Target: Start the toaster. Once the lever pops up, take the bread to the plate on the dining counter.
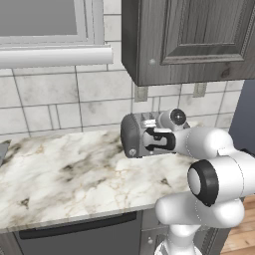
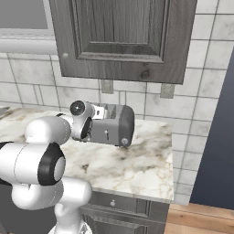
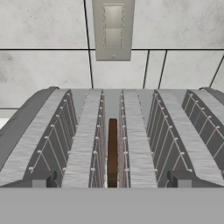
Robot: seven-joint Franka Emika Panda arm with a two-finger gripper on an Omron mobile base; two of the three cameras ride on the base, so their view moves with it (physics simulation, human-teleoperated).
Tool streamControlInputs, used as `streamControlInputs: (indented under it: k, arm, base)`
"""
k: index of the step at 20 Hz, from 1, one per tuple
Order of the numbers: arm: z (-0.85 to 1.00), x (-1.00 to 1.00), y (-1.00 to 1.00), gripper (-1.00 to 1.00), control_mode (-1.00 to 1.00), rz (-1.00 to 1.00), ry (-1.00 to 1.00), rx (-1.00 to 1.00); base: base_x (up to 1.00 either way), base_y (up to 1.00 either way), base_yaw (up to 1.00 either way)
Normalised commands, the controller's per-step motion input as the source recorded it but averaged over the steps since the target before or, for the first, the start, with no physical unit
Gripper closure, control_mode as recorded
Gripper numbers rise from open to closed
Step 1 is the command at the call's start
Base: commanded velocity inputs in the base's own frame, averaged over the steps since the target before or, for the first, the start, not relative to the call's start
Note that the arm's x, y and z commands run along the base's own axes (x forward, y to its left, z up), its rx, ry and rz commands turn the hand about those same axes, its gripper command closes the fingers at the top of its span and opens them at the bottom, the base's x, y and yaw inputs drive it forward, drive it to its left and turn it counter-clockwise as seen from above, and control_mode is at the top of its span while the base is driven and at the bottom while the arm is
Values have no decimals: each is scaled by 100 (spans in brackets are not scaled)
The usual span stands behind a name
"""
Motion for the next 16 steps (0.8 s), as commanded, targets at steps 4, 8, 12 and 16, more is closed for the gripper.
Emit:
streamControlInputs:
  k: [4, 8, 12, 16]
  arm:
    - [0, 0, 0, -100, -100, 0, 0, 0]
    - [0, 0, 0, -100, -100, 0, 0, 0]
    - [0, 0, 0, -100, -100, 0, 0, 0]
    - [0, 0, 0, -100, -100, 0, 0, 0]
  base:
    - [0, 0, 0]
    - [0, 0, 0]
    - [0, 0, 0]
    - [0, 0, 0]
